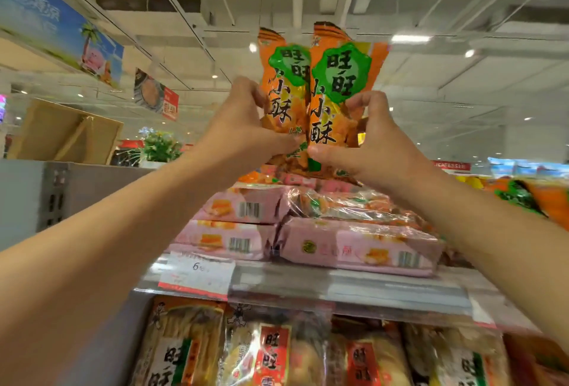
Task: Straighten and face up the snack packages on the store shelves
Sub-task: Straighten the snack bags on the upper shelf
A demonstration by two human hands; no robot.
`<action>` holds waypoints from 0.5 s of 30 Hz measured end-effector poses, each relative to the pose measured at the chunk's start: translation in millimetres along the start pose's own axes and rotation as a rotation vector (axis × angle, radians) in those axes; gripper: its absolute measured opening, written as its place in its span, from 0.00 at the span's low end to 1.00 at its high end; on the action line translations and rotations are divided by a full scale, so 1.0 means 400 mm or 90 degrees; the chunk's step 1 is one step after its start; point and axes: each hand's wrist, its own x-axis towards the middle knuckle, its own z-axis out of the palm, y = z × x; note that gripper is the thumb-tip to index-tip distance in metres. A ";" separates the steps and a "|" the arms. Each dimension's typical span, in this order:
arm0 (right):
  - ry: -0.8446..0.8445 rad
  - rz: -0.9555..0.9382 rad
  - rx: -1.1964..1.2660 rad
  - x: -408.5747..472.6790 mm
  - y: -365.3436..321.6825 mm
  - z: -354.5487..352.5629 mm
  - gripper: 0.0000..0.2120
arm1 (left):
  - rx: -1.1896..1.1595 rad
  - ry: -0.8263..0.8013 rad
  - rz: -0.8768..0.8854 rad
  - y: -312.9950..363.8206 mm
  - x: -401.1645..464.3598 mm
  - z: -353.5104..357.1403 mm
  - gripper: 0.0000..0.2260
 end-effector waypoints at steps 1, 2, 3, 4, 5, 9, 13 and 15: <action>0.023 -0.009 -0.036 -0.026 0.005 -0.033 0.34 | -0.014 -0.017 0.034 0.014 -0.011 0.036 0.28; 0.045 -0.020 -0.073 -0.054 0.012 -0.066 0.35 | -0.030 -0.042 0.061 0.029 -0.022 0.073 0.31; 0.062 -0.031 -0.107 -0.081 0.022 -0.100 0.35 | -0.053 -0.071 0.076 0.044 -0.035 0.112 0.34; 0.076 -0.035 -0.140 -0.108 0.033 -0.134 0.36 | -0.077 -0.102 0.082 0.056 -0.047 0.150 0.36; 0.086 -0.032 -0.172 -0.135 0.046 -0.167 0.36 | -0.097 -0.128 0.084 0.066 -0.059 0.189 0.37; 0.102 0.021 -0.238 -0.235 0.115 -0.304 0.36 | -0.150 -0.208 0.064 0.106 -0.104 0.351 0.39; 0.106 0.066 -0.300 -0.315 0.180 -0.446 0.35 | -0.159 -0.231 0.050 0.153 -0.146 0.514 0.39; 0.112 0.081 -0.322 -0.347 0.213 -0.519 0.35 | -0.143 -0.221 0.052 0.176 -0.163 0.588 0.38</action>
